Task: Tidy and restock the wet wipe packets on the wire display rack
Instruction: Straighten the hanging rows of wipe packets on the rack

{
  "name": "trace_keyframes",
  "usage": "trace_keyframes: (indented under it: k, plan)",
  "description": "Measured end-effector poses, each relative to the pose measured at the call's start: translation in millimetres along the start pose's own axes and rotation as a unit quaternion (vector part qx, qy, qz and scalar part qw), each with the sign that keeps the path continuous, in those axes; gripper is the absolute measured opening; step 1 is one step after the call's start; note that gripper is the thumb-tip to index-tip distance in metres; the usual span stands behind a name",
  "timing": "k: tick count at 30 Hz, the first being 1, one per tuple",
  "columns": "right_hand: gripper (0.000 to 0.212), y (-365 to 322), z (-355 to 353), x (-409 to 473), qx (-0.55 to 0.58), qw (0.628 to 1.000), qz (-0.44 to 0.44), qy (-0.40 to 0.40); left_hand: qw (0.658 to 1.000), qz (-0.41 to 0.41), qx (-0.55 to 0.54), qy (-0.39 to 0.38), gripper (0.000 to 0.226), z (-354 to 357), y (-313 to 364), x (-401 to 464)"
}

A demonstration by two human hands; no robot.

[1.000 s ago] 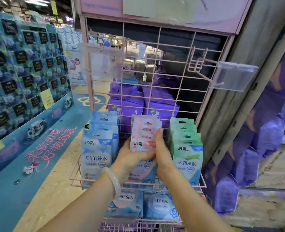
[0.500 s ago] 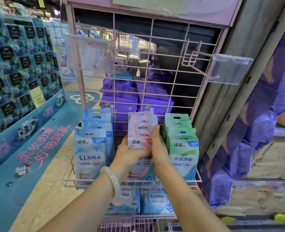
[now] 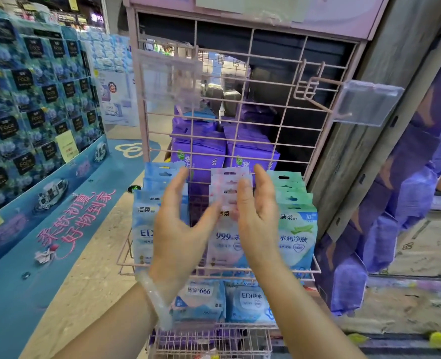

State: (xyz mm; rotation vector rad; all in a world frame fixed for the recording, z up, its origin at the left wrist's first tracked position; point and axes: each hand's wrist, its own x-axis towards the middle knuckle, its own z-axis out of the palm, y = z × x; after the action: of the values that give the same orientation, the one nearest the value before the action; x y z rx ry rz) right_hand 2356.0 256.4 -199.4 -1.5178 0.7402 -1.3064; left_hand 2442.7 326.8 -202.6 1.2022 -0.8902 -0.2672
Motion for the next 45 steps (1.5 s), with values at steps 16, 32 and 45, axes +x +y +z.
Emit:
trace_keyframes:
  k: [16, 32, 45]
  plan:
    - [0.124, 41.5, 104.2, -2.7, 0.100, 0.940, 0.305, -0.116, 0.960, -0.184, -0.006, -0.212, 0.046, -89.2, -59.6, 61.1]
    - [0.132, 34.7, 111.1, 3.6, 0.032, 0.964, 0.243, -0.104, 0.959, -0.178, -0.019, -0.220, 0.057, -92.5, -57.9, 64.6]
    - [0.124, 42.4, 117.2, 9.2, 0.093, 0.949, 0.259, -0.153, 0.950, -0.250, -0.075, -0.170, 0.064, -95.3, -64.5, 65.6]
